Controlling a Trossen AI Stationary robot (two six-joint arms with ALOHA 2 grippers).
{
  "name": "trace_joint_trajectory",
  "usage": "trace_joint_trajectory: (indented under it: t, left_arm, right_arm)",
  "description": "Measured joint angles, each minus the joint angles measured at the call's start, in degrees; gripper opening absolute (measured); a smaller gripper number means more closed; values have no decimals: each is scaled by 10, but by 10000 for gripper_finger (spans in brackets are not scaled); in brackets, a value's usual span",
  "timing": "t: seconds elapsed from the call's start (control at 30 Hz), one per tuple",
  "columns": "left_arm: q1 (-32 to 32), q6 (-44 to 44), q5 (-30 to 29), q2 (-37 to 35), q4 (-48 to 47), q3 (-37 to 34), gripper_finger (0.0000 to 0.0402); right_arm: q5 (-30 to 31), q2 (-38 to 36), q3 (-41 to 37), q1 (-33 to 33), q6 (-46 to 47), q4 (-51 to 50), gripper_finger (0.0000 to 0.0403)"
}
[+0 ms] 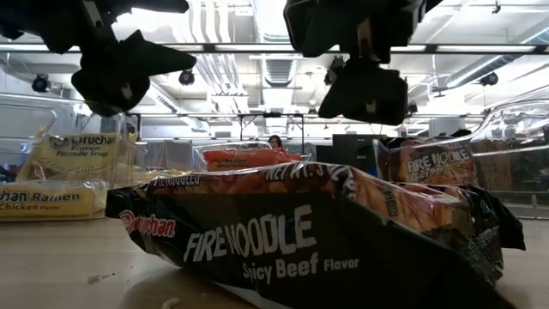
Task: Sort Maruchan noodles
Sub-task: Put the bottom black pack noodle into the bottom right transparent bin
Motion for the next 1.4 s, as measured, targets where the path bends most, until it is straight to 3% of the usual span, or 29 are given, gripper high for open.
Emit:
trace_joint_trajectory:
  t: [0.13, 0.27, 0.37, 0.53, 0.67, 0.83, 0.93, 1.2, 1.4]
  left_arm:
    - [0, -15, 10, 3, -8, 14, 183]
    - [-1, -32, 69, -4, -45, 40, 183]
    - [-1, -42, 88, -9, -131, 80, 183]
    - [-10, -61, 94, -4, -354, 192, 183]
    - [-26, -78, 124, 37, -446, 270, 183]
    - [-25, -83, 223, 109, -467, 354, 183]
    - [-21, -111, 269, 157, -559, 407, 183]
    - [-20, -82, 254, 232, -746, 538, 180]
    - [-17, -46, 222, 286, -759, 582, 180]
  right_arm:
    - [3, 0, 0, 9, 3, 0, 210]
    - [-14, 0, 0, 10, 12, -1, 210]
    - [-39, 0, 0, 12, 7, -1, 210]
    - [-48, 0, 0, 24, -9, -17, 210]
    - [-47, 0, -1, 36, -22, -45, 210]
    - [-36, 0, -5, 36, -39, -73, 210]
    - [-24, 0, -15, 35, -41, -73, 210]
    - [18, 0, -69, 36, -22, -68, 210]
    - [36, 1, -94, 39, -5, -68, 210]
